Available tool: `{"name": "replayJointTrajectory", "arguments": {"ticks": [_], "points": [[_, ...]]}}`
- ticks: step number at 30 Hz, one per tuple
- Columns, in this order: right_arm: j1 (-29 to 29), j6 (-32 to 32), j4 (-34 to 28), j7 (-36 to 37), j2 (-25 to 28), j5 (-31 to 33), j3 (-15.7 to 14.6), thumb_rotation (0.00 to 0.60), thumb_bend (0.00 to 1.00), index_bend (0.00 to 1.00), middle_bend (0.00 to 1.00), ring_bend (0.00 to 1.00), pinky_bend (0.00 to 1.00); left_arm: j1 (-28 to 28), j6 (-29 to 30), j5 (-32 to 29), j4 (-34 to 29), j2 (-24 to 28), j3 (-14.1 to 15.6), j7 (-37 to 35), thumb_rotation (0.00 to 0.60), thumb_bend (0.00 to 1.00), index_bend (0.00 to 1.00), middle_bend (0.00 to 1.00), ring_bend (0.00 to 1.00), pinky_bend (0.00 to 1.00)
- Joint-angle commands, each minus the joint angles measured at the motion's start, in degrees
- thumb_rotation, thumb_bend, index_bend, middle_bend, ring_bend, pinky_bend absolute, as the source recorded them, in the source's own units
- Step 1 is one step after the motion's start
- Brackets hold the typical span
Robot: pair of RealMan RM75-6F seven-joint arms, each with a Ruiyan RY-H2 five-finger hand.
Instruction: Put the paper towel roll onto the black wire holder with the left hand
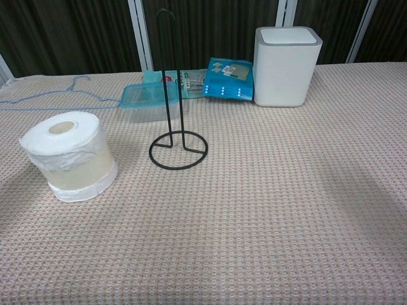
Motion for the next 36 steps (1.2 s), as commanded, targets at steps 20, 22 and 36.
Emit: {"name": "replayJointTrajectory", "arguments": {"ticks": [20, 22, 36], "points": [[-0.8, 2.6, 0.2, 3.0, 1.9, -1.1, -0.5, 0.6, 0.14, 0.0, 0.0, 0.0, 0.0, -11.0, -8.7, -2.9, 5.4, -10.2, -1.5, -56.5, 0.6, 0.31, 0.0, 0.0, 0.0, 0.0], [-0.8, 2.5, 0.1, 3.0, 1.9, -0.7, -0.3, 0.6, 0.14, 0.0, 0.0, 0.0, 0.0, -12.2, -11.1, -4.9, 8.6, -12.6, -2.9, -54.1, 0.6, 0.31, 0.0, 0.0, 0.0, 0.0], [-0.6, 2.0, -0.1, 3.5, 2.4, 0.2, 0.1, 0.6, 0.14, 0.0, 0.0, 0.0, 0.0, -14.1, -13.9, -7.6, 17.2, -19.8, -4.2, -52.6, 0.6, 0.31, 0.0, 0.0, 0.0, 0.0]]}}
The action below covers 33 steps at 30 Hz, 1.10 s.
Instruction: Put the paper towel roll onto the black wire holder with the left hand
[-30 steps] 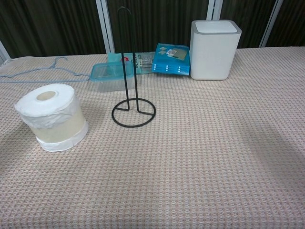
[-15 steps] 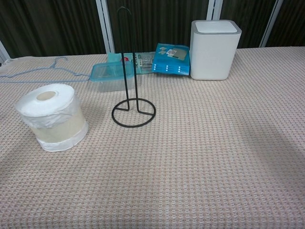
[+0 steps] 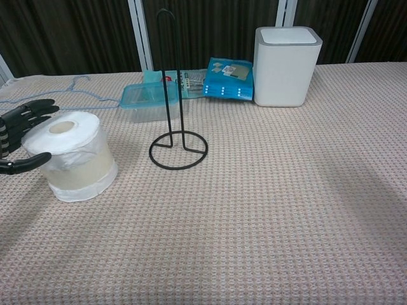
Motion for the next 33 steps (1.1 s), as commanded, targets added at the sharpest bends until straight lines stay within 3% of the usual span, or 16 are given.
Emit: {"name": "replayJointTrajectory", "arguments": {"ticks": [1, 12, 15, 18, 22, 25, 28, 33], "points": [[0.0, 0.1, 0.0, 0.0, 0.0, 0.0, 0.0, 0.6, 0.14, 0.0, 0.0, 0.0, 0.0, -0.5, 0.3, -0.4, 1.2, -1.4, -0.3, 1.0, 0.6, 0.31, 0.0, 0.0, 0.0, 0.0], [-0.1, 0.2, 0.0, 0.0, 0.1, 0.2, 0.3, 0.6, 0.14, 0.0, 0.0, 0.0, 0.0, -2.3, -2.2, -1.4, 0.8, -1.8, -0.8, 0.3, 0.6, 0.3, 0.0, 0.0, 0.0, 0.02], [-0.2, 0.3, 0.0, 0.1, 0.1, 0.3, 0.4, 0.6, 0.14, 0.0, 0.0, 0.0, 0.0, -2.7, -3.7, -1.4, 0.5, -1.3, -0.2, 0.0, 0.6, 0.3, 0.0, 0.0, 0.0, 0.2], [-0.1, 0.2, 0.0, 0.1, 0.0, 0.3, 0.4, 0.6, 0.14, 0.0, 0.0, 0.0, 0.0, -3.2, -5.1, -1.3, 0.2, -0.8, 0.4, -1.7, 0.6, 0.3, 0.0, 0.0, 0.01, 0.46], [-0.2, 0.3, 0.0, 0.0, 0.1, 0.2, 0.3, 0.6, 0.14, 0.0, 0.0, 0.0, 0.0, -3.9, -7.4, -1.4, 0.2, -0.2, 1.2, -2.8, 0.6, 0.34, 0.0, 0.02, 0.25, 0.64], [-0.3, 0.5, 0.0, 0.1, 0.1, 0.1, 0.3, 0.6, 0.14, 0.0, 0.0, 0.0, 0.0, -3.8, -7.4, -2.2, -0.1, -0.3, 0.6, -2.6, 0.6, 0.37, 0.0, 0.22, 0.43, 0.76], [-0.3, 0.5, 0.0, 0.1, 0.1, 0.0, 0.3, 0.6, 0.14, 0.0, 0.0, 0.0, 0.0, -3.6, -7.1, -2.7, -0.8, -0.3, 0.3, -1.9, 0.6, 0.4, 0.08, 0.4, 0.56, 0.9], [-0.4, 0.5, -0.1, -0.1, 0.2, -0.1, 0.2, 0.6, 0.14, 0.0, 0.0, 0.0, 0.0, -2.6, -3.7, -3.3, -1.3, -0.6, -1.2, -2.2, 0.6, 0.46, 0.18, 0.54, 0.67, 0.99]]}}
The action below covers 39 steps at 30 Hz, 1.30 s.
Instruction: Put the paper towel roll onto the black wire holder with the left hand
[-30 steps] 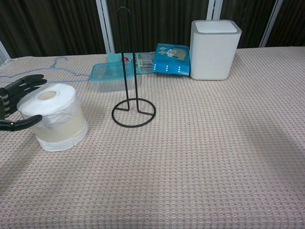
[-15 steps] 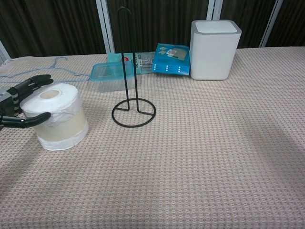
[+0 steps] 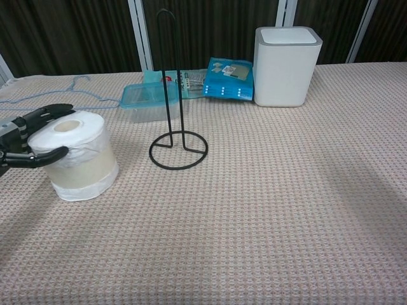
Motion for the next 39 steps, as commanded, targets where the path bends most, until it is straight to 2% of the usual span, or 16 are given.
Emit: {"name": "replayJointTrajectory", "arguments": {"ticks": [1, 5, 10, 13, 17, 21, 25, 27, 30, 34, 39], "points": [[-0.1, 0.1, 0.0, 0.0, 0.0, -0.1, 0.0, 0.6, 0.14, 0.0, 0.0, 0.0, 0.0, 0.9, 3.1, -0.3, -0.1, -0.5, -1.2, -0.1, 0.6, 0.46, 0.2, 0.56, 0.68, 1.0], [-0.2, 0.3, -0.1, -0.1, 0.0, -0.3, -0.1, 0.6, 0.14, 0.0, 0.0, 0.0, 0.0, 1.8, 6.8, 0.4, -0.7, -0.2, -2.0, 0.2, 0.6, 0.49, 0.25, 0.61, 0.72, 1.0], [-0.3, 0.3, -0.1, -0.2, 0.1, -0.7, -0.3, 0.6, 0.14, 0.0, 0.0, 0.0, 0.0, 2.9, 12.1, 1.6, -4.0, 1.7, -3.1, -0.3, 0.6, 0.49, 0.25, 0.62, 0.73, 1.0], [-0.3, 0.5, -0.1, 0.0, 0.2, -0.9, -0.4, 0.6, 0.14, 0.0, 0.0, 0.0, 0.0, 3.3, 16.1, 2.1, -6.7, 3.3, -5.1, 0.8, 0.6, 0.49, 0.25, 0.62, 0.73, 1.0], [-0.3, 0.7, 0.0, 0.4, 0.3, -1.2, -0.5, 0.6, 0.14, 0.0, 0.0, 0.0, 0.0, 2.3, 18.6, 2.3, -12.8, 7.2, -8.5, 3.6, 0.6, 0.49, 0.25, 0.62, 0.73, 1.0], [-0.2, 0.4, 0.0, 0.4, 0.3, -1.3, -0.6, 0.6, 0.14, 0.0, 0.0, 0.0, 0.0, -0.1, 17.0, 0.8, -20.7, 11.6, -12.6, 7.2, 0.6, 0.49, 0.25, 0.61, 0.73, 1.0], [-0.2, 0.4, 0.0, 0.5, 0.3, -1.3, -0.6, 0.6, 0.14, 0.0, 0.0, 0.0, 0.0, -1.2, 15.7, 0.2, -23.2, 13.0, -13.9, 7.9, 0.6, 0.49, 0.25, 0.61, 0.73, 1.0], [-0.2, 0.4, 0.0, 0.5, 0.4, -1.3, -0.6, 0.6, 0.14, 0.0, 0.0, 0.0, 0.0, -3.5, 13.1, -1.3, -27.1, 15.0, -16.8, 8.8, 0.6, 0.49, 0.25, 0.61, 0.73, 1.0], [-0.3, 0.9, -0.1, 1.0, 0.6, -0.8, -0.2, 0.6, 0.14, 0.0, 0.0, 0.0, 0.0, -8.4, 5.0, -8.3, -36.1, 19.2, -23.6, 6.8, 0.6, 0.49, 0.25, 0.61, 0.73, 1.0], [-0.2, 0.6, 0.0, 1.6, 0.8, -0.3, 0.0, 0.6, 0.14, 0.0, 0.0, 0.0, 0.0, -11.2, 0.2, -13.6, -39.2, 20.1, -26.1, 8.8, 0.6, 0.49, 0.25, 0.61, 0.73, 1.0], [-0.1, 0.9, 0.0, 2.6, 1.2, 0.5, 0.5, 0.6, 0.14, 0.0, 0.0, 0.0, 0.0, -14.4, -1.4, -16.0, -38.8, 17.8, -27.1, 14.2, 0.6, 0.49, 0.25, 0.61, 0.73, 1.0]]}}
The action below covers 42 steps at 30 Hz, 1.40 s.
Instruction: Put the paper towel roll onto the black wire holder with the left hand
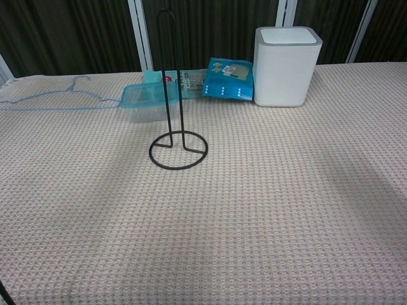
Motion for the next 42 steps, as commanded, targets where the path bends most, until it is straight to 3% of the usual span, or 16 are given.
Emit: {"name": "replayJointTrajectory", "arguments": {"ticks": [1, 14, 37, 42], "points": [[0.0, 0.2, 0.0, 0.5, 0.2, 0.3, 0.2, 0.6, 0.14, 0.0, 0.0, 0.0, 0.0, -2.7, -1.6, -1.7, -0.2, -1.4, -1.1, 4.2, 0.6, 0.49, 0.25, 0.61, 0.73, 1.0], [0.1, 0.0, 0.2, 1.0, 0.4, 0.9, 0.5, 0.6, 0.14, 0.0, 0.0, 0.0, 0.0, -6.6, -4.3, -6.5, 2.7, -6.1, -1.1, 12.3, 0.6, 0.48, 0.25, 0.61, 0.73, 1.0], [-0.3, 0.7, 0.2, 1.9, 0.9, 0.3, 0.4, 0.6, 0.14, 0.0, 0.0, 0.0, 0.0, -7.0, -6.3, -7.5, 0.4, -6.7, 0.5, 18.2, 0.6, 0.48, 0.23, 0.61, 0.73, 1.0], [-0.4, 0.9, 0.2, 2.1, 1.0, 0.4, 0.5, 0.6, 0.14, 0.0, 0.0, 0.0, 0.0, -7.4, -7.4, -7.9, 1.2, -7.1, 1.3, 19.8, 0.6, 0.47, 0.22, 0.57, 0.69, 1.0]]}}
